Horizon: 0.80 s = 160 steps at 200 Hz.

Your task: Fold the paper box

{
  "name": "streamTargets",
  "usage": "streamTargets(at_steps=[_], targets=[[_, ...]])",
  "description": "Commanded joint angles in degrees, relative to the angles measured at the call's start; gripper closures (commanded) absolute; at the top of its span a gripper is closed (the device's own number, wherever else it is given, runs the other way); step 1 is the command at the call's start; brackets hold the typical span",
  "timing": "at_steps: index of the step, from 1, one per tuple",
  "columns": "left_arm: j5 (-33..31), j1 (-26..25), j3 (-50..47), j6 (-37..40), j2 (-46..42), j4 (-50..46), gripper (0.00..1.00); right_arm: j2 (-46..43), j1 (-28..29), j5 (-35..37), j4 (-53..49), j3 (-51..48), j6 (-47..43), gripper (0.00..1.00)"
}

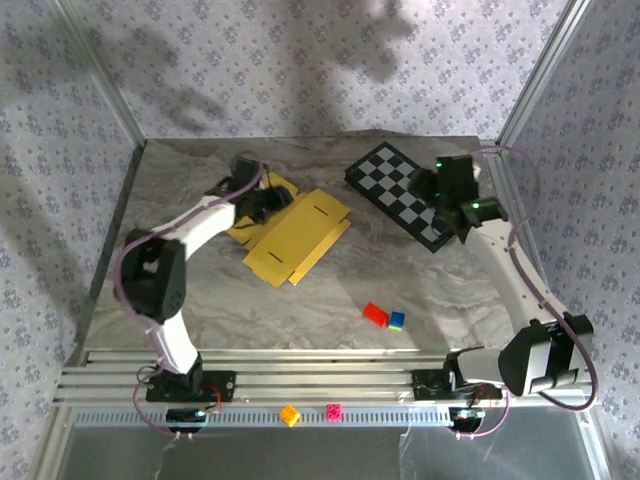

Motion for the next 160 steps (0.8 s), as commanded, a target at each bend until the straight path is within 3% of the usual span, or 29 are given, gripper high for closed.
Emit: streamTargets(at_steps=[1, 39, 80, 112, 135, 160], targets=[[3.3, 1.4, 3.4, -1.8, 6.3, -9.8, 0.51, 0.1, 4.0, -4.4, -3.2, 3.5, -1.6, 0.19], [0.4, 1.1, 1.4, 5.9, 9.9, -19.5, 0.54, 4.3, 8.0, -11.4, -3.3, 2.9, -2.4, 0.21], [-7.4, 1.6, -12.9, 16.7, 0.4, -24.9, 0.52, 7.9, 10.7, -15.2, -2.5, 0.8, -1.9, 0.21], [-10.8, 4.7, -13.7, 23.1, -6.2, -26.2, 0.47, 12.9, 13.0, -18.7, -0.5, 1.9, -1.9, 0.23], [-12.5, 3.0, -6.3, 22.5, -11.7, -28.7, 0.39, 17.5, 15.0, -21.4, -0.1, 4.6, -1.8, 0.25], [-10.8, 4.6, -1.8, 15.5, -15.3, -31.6, 0.37, 23.1, 16.5, -23.5, -1.1, 9.6, -1.7, 0.26]])
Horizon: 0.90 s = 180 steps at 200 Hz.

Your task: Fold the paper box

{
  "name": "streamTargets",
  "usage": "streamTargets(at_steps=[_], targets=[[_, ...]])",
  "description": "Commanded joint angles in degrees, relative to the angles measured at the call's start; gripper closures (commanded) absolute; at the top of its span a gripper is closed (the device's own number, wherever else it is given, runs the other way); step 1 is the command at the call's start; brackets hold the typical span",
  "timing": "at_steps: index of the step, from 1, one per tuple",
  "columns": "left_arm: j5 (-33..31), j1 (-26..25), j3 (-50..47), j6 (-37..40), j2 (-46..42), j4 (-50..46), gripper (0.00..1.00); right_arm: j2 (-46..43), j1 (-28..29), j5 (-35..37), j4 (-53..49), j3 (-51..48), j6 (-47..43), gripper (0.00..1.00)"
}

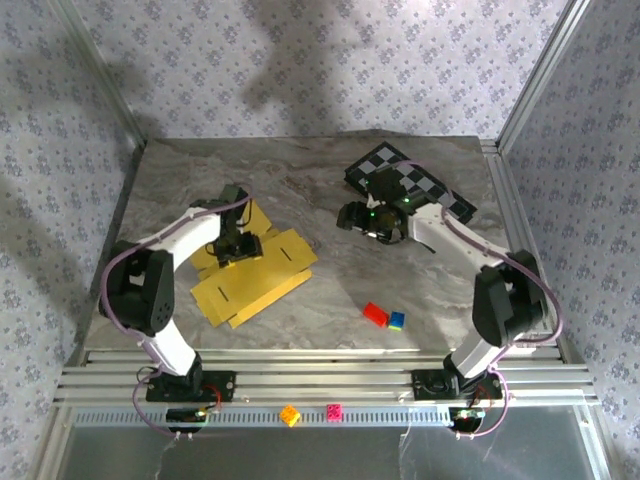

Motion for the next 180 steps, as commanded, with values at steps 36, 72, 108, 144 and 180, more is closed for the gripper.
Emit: streamTargets(at_steps=[36, 72, 108, 144, 180], targets=[[9.4, 10.7, -0.6, -10.3, -6.5, -1.4, 0.39, 11.8, 3.3, -8.6, -0.6, 11.6, 0.7, 0.33], [10.7, 12.5, 1.0, -4.2, 3.1, 0.7, 0.45, 15.1, 4.6, -8.6, -1.7, 13.1, 1.3, 0.34], [12.1, 7.5, 3.8, -0.6, 11.7, 2.9, 0.47, 13.0, 2.5, -8.6, -1.5, 9.3, 1.1, 0.34], [14.3, 1.3, 10.6, -3.0, 20.0, 4.7, 0.46, 7.2, -2.0, -10.3, -0.4, 1.3, 2.1, 0.34], [15.6, -2.2, 19.5, -9.7, 24.6, 7.3, 0.45, 0.3, -3.6, -12.8, 1.3, -8.5, 6.5, 0.34]])
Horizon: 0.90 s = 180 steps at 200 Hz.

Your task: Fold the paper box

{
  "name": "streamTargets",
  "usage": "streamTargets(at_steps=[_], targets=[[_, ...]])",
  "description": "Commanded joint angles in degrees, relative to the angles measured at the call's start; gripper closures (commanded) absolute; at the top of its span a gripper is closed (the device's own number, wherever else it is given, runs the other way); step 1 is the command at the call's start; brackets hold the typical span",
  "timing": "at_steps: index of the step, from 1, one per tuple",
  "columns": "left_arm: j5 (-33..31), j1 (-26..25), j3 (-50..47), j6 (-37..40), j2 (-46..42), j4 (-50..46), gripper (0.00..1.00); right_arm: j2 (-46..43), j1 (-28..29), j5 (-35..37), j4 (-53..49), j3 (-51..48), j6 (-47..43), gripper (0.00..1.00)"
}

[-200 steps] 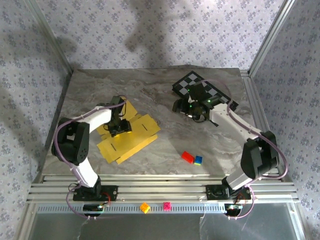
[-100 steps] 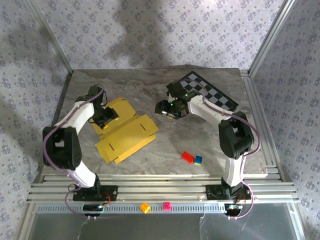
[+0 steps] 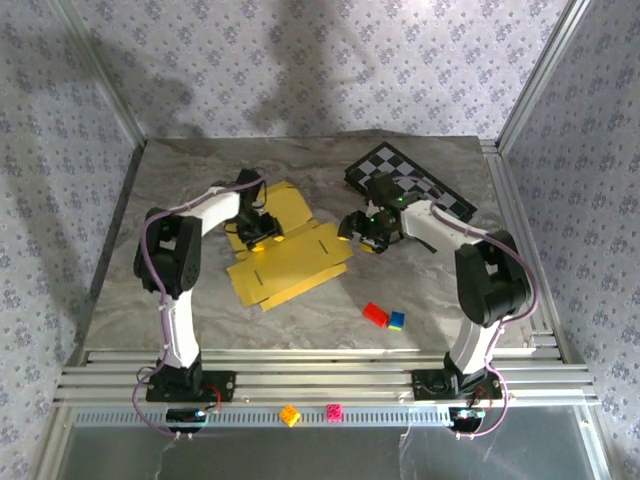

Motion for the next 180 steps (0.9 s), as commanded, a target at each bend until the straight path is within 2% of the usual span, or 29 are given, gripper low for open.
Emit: streamTargets(at_steps=[1, 29, 53, 86, 104, 132, 150, 180], targets=[[1.7, -1.8, 3.5, -4.8, 3.8, 3.3, 0.45, -5.7, 0.2, -3.2, 0.9, -5.7, 4.1, 0.34], [0.8, -2.2, 6.8, -6.4, -0.5, 3.5, 0.41, -9.2, 1.1, -3.6, 4.5, -11.2, 7.6, 0.34], [-1.0, -0.8, 6.0, -7.0, -6.5, 1.2, 0.38, -8.8, -0.6, -3.2, 5.7, -11.7, 7.5, 0.34], [0.5, 6.0, -5.4, -8.0, -16.2, 2.1, 0.39, -4.2, -1.3, -4.1, 6.0, -7.3, 6.9, 0.34], [4.2, 11.6, -13.0, -8.0, -19.0, 4.3, 0.42, -0.9, 0.4, -3.7, 6.0, -3.8, 6.7, 0.35], [11.3, 16.9, -20.8, -6.9, -20.1, 12.3, 0.44, 5.4, 2.6, -3.6, 6.5, 3.0, 6.6, 0.41], [13.3, 17.4, -21.3, -3.8, -18.1, 15.1, 0.43, 10.1, 3.2, -4.7, 6.9, 7.4, 6.8, 0.47], [13.9, 17.3, -19.8, 2.0, -13.8, 16.3, 0.43, 15.7, 2.9, -5.1, 5.5, 12.4, 6.8, 0.50]])
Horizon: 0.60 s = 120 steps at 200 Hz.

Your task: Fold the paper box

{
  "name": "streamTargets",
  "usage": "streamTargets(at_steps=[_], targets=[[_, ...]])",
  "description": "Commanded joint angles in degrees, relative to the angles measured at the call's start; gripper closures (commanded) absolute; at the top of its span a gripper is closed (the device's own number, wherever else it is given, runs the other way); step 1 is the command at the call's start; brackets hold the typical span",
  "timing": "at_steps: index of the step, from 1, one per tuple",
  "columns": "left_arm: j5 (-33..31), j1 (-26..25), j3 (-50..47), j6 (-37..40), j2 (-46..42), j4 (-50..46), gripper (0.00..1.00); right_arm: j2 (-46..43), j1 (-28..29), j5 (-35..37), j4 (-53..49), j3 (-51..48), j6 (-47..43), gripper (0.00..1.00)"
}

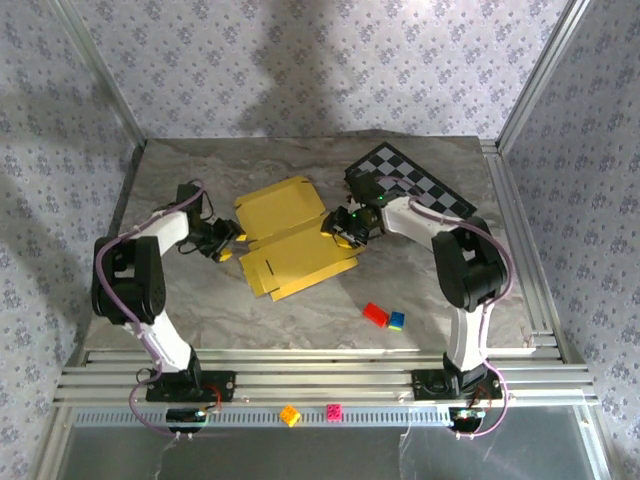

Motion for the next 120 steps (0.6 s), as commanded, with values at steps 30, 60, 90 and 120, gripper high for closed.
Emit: streamTargets(at_steps=[30, 60, 90, 120], targets=[[4.6, -0.3, 2.6, 9.7, 5.0, 1.9, 0.44, 7.6, -0.8, -1.1, -4.1, 7.2, 0.1, 0.50], [5.7, -0.9, -0.2, 11.0, 4.9, 2.1, 0.43, 9.8, -1.0, -1.1, -5.2, 8.5, -0.1, 0.50], [9.0, -1.6, -2.5, 8.9, 3.3, 4.4, 0.43, 11.3, -1.3, -0.8, -6.1, 8.5, -0.2, 0.50], [12.6, -1.6, -4.1, 6.0, 0.5, 5.7, 0.43, 12.0, -1.8, -0.8, -6.6, 8.5, -0.2, 0.51]])
